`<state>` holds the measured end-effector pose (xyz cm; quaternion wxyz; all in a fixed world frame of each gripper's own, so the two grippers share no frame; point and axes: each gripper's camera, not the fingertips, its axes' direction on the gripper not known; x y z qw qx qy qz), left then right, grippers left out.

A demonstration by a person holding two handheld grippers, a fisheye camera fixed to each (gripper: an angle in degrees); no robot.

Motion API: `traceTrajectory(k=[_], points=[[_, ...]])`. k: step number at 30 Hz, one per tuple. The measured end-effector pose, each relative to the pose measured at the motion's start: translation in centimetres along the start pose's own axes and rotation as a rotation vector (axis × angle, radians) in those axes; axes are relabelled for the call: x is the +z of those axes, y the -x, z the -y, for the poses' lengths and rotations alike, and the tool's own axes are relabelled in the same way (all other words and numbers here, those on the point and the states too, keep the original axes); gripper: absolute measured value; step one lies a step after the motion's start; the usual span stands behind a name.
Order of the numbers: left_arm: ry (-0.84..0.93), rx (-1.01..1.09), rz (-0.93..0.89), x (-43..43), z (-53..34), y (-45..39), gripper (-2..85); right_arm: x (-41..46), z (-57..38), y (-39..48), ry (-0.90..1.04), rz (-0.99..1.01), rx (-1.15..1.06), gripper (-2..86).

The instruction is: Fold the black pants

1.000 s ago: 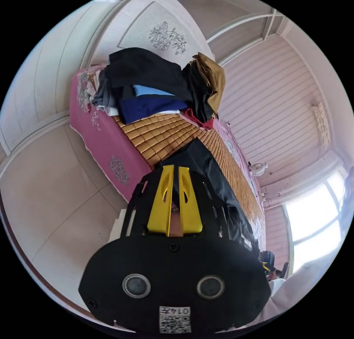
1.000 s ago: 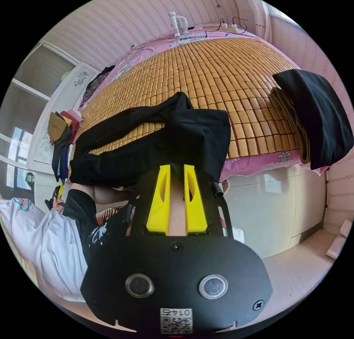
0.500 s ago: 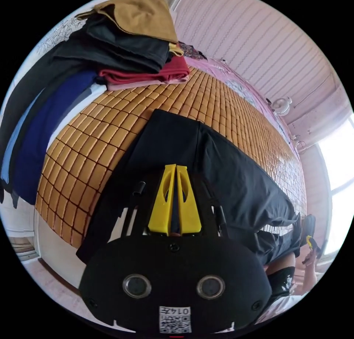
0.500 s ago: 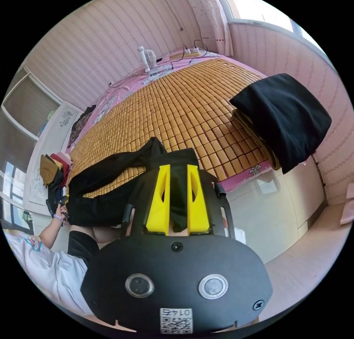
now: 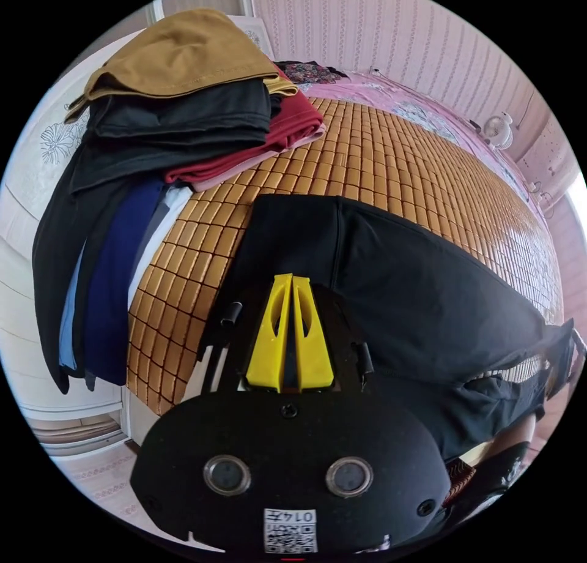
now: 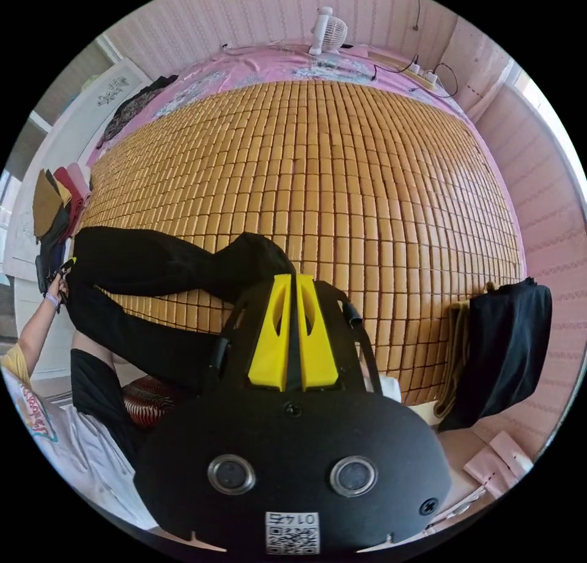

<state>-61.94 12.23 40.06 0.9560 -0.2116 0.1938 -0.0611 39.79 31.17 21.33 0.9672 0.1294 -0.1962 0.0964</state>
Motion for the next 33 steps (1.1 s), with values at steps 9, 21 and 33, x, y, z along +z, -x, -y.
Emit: traceTrajectory(k=[9,21,33], points=[[0.027,-0.089,0.056,0.2,0.5,2.1,-1.0,-3.2,-5.3,4.5,-0.08,-0.055,-0.177,4.1],[-0.072,-0.126,-0.059,-0.7,2.3,0.4,-1.0,6.0,-2.5,-2.7,0.079,0.172,0.359,10.2],[-0.05,-0.041,-0.152,2.4,4.0,-4.7,-1.0,0.8,-6.6,-5.0,-0.079,-0.02,0.478,4.1]])
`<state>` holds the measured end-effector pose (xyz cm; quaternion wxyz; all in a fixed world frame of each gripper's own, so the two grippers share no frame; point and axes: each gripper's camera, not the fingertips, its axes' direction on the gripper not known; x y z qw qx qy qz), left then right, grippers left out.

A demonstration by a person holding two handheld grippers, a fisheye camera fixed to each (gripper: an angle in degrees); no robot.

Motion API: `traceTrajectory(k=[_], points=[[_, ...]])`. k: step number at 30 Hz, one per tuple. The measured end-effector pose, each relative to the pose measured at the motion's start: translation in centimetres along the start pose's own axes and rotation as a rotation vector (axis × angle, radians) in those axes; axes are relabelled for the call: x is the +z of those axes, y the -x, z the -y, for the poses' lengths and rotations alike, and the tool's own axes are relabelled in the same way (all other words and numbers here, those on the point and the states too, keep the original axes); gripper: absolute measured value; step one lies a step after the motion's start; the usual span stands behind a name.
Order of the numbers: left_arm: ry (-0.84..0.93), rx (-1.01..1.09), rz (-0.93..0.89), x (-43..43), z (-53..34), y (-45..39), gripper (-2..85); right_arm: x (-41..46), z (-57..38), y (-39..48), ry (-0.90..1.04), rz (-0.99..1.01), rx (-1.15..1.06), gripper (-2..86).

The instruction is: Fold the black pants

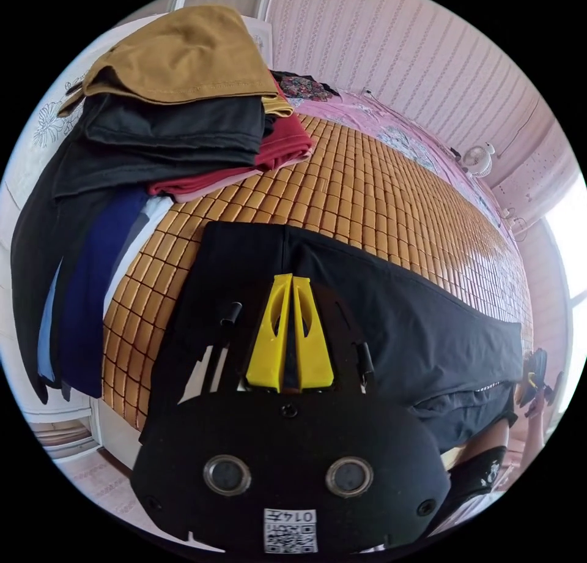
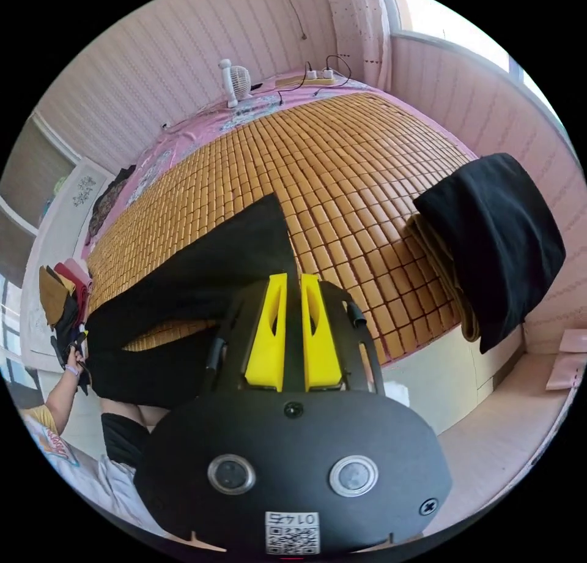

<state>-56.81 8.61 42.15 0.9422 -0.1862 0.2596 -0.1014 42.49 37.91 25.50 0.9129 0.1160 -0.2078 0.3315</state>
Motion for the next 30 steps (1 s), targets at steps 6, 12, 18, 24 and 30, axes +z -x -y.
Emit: traceTrajectory(k=[6,12,18,24,30], points=[[0.003,0.021,0.037,2.8,-0.3,-2.1,-1.0,2.5,2.2,4.3,-0.054,-0.026,-0.121,3.4],[-0.027,-0.017,0.11,4.7,0.2,-3.8,-1.0,9.9,7.8,9.8,-0.027,-0.09,-0.22,1.8],[-0.008,0.025,0.168,7.4,2.1,-5.8,-1.0,11.7,11.4,11.0,-0.139,-0.113,-0.188,-0.8],[-0.059,-0.009,0.173,10.0,2.2,-7.0,-1.0,12.7,14.7,11.7,-0.081,-0.081,-0.211,-0.9],[-0.166,-0.147,0.016,9.3,-1.1,-7.4,-0.9,5.3,8.3,6.5,-0.12,0.011,-0.298,-0.2]])
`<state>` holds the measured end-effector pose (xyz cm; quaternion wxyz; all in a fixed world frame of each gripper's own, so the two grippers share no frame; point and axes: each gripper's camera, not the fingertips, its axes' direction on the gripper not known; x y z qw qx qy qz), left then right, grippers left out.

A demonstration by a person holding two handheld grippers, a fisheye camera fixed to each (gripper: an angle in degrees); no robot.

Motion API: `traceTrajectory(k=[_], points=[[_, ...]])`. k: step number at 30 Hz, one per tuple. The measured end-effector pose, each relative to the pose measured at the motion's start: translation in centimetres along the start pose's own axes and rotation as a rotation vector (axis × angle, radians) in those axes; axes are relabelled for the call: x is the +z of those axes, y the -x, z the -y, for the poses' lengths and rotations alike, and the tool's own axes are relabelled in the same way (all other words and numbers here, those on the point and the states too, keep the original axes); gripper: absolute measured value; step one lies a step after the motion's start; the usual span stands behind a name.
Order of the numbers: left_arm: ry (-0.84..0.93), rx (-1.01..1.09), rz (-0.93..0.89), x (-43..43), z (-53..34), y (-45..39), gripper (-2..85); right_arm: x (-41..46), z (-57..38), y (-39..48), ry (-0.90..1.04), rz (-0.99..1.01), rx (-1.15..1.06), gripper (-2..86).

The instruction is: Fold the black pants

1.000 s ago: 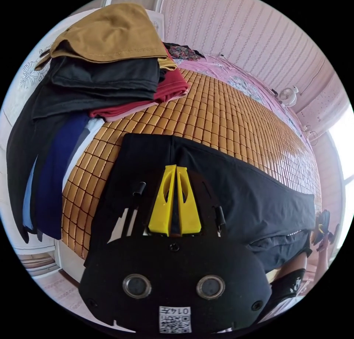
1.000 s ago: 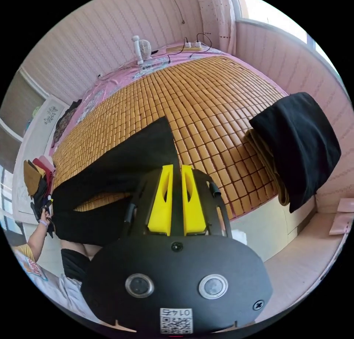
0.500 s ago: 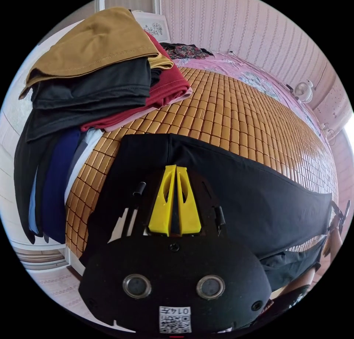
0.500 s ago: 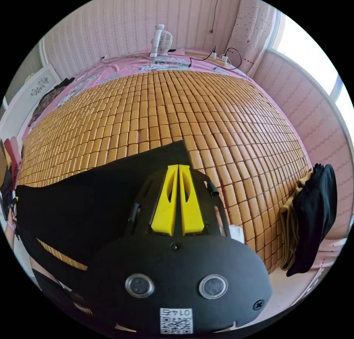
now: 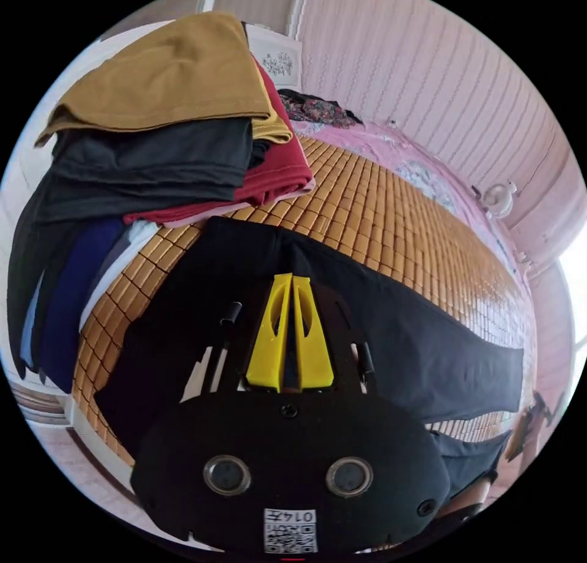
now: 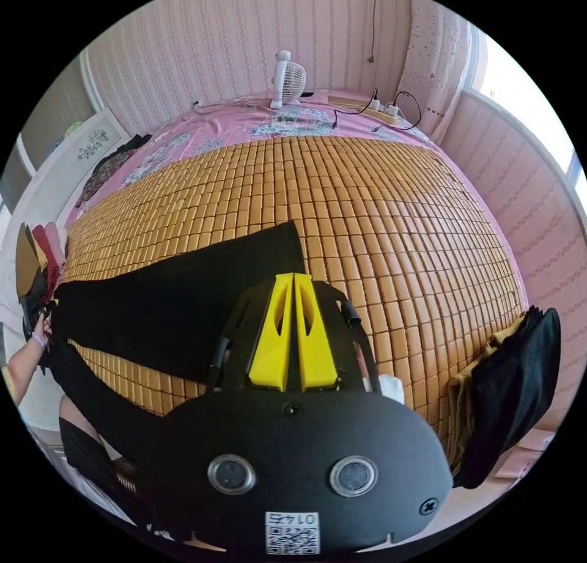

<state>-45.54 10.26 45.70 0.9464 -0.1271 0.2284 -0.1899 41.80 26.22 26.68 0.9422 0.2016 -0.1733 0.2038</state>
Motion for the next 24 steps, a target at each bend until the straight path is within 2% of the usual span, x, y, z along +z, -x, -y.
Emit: traceTrajectory(k=[1,4,6,8,12,14,16,17,20,24], points=[[-0.036,0.008,-0.103,-1.0,-1.5,-0.2,-0.9,-2.0,-2.8,-1.4,-0.004,0.002,0.036,0.5],[0.018,0.103,-0.289,-2.6,-6.3,-2.4,-0.7,-5.3,-10.3,-4.2,0.025,-0.004,0.141,2.6],[0.073,0.253,-0.364,-3.3,-9.6,-5.1,-0.3,-5.8,-13.9,-4.7,0.066,0.02,0.153,4.3],[0.11,0.493,-0.436,-4.5,-14.0,-9.5,1.6,-5.6,-16.0,-5.0,0.105,0.032,0.162,6.3],[0.121,0.793,-0.577,-5.4,-20.2,-16.3,6.2,-4.9,-17.0,-5.7,0.057,0.124,0.181,8.8],[0.148,0.983,-0.588,-5.0,-23.7,-20.9,7.0,-3.6,-17.0,-6.0,0.107,0.126,0.186,8.0],[0.128,1.101,-0.563,-4.3,-25.9,-24.0,7.4,-3.6,-17.3,-6.1,0.112,0.095,0.136,1.6],[0.118,1.15,-0.544,-3.7,-27.1,-25.8,7.6,-3.6,-17.4,-6.1,0.125,0.09,0.129,1.1],[0.138,1.216,-0.539,-1.9,-29.4,-29.6,8.1,-4.5,-18.3,-6.6,0.126,0.107,0.096,-0.5],[0.184,1.32,-0.462,-0.1,-31.7,-32.8,8.3,-9.6,-20.1,-7.8,0.002,0.202,0.066,-0.8]])
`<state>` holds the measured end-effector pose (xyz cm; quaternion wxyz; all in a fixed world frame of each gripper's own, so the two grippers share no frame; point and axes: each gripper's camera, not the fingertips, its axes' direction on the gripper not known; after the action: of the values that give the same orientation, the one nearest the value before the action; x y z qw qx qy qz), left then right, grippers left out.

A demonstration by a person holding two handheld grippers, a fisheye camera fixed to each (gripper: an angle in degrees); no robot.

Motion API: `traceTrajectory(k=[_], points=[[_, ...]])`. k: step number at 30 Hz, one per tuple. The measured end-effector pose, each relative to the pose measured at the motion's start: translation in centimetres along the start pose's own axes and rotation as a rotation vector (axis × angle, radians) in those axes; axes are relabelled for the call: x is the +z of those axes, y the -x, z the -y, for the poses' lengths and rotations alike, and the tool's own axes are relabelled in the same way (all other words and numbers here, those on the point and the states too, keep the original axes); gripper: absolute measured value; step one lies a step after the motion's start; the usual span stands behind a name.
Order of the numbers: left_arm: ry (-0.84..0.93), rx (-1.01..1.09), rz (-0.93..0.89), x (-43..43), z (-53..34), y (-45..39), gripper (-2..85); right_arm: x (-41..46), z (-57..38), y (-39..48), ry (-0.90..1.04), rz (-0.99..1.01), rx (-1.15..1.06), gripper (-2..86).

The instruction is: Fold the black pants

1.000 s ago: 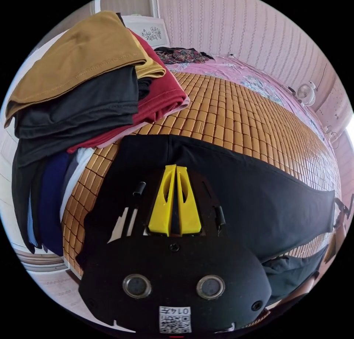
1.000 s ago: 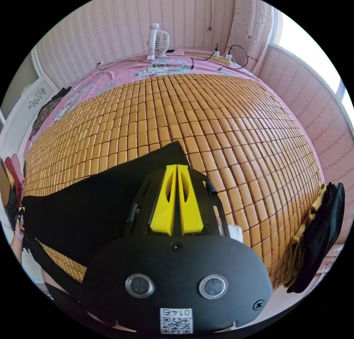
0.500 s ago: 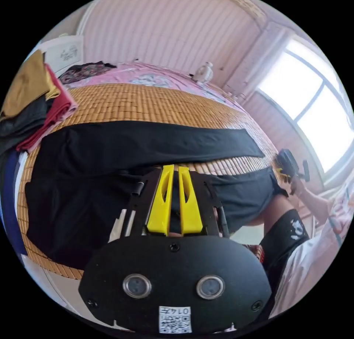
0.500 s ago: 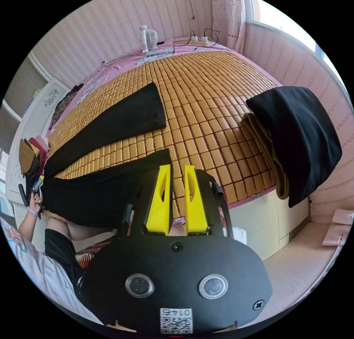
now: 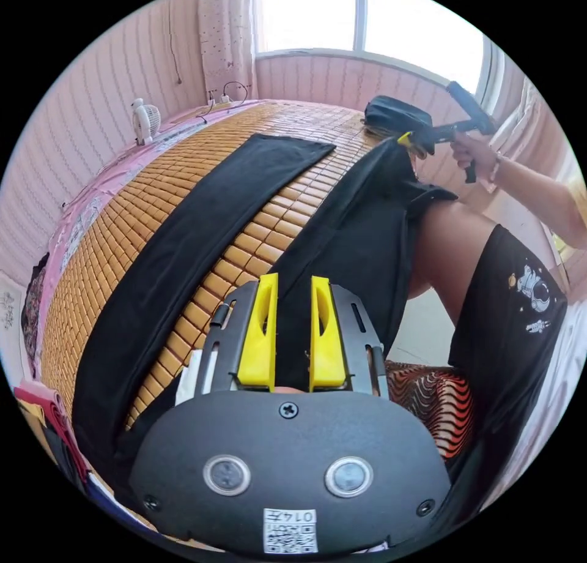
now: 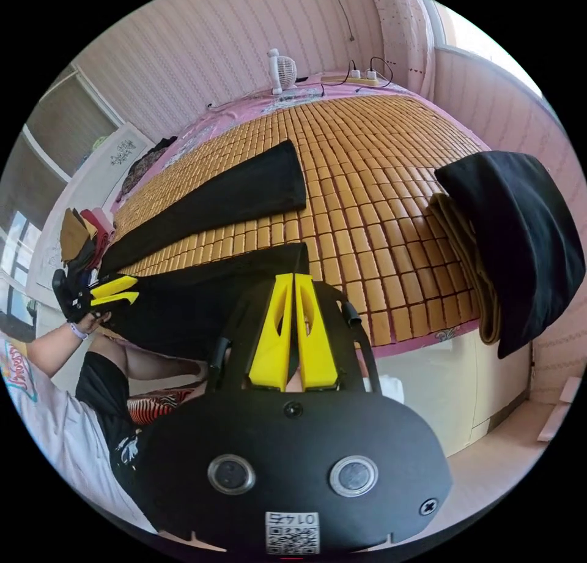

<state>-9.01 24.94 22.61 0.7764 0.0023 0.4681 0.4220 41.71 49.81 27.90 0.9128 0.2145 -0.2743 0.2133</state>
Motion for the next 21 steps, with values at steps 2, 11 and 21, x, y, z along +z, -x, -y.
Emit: traceTrajectory(k=[2,11,21], points=[[0.114,0.049,-0.001,2.1,0.9,-1.0,7.0,-3.2,-0.9,0.1,-0.068,0.054,-0.022,-0.9],[-0.03,0.163,0.027,-0.3,1.9,-2.6,-0.7,-13.6,-3.1,1.9,-0.235,0.067,-0.154,-0.8],[0.08,-0.234,-0.011,5.8,3.5,2.6,4.6,-4.1,4.0,-4.9,-0.06,0.065,0.094,5.6]])
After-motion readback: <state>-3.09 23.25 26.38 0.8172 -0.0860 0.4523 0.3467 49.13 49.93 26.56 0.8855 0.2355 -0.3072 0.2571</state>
